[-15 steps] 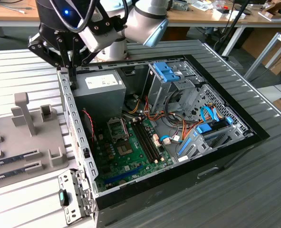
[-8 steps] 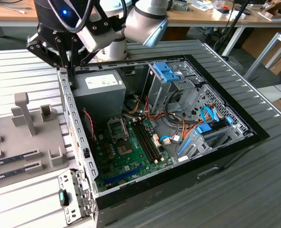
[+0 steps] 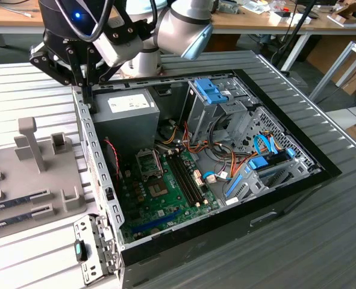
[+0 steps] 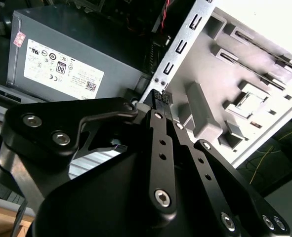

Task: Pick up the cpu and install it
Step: 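Reach for the cpu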

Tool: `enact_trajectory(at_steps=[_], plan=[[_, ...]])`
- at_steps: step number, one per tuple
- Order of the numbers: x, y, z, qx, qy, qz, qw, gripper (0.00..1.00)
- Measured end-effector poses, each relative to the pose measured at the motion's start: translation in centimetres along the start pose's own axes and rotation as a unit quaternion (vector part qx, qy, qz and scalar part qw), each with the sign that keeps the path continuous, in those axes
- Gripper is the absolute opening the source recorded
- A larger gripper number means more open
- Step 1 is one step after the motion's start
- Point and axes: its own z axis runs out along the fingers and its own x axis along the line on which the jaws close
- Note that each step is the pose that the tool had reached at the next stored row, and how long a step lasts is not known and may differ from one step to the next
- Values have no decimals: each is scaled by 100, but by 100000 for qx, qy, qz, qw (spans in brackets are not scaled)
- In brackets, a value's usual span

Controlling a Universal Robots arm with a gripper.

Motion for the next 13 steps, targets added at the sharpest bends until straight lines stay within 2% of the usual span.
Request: enact_trajectory(at_steps=[13], plan=[[36,-3,-1,2,4,0,100000,11]])
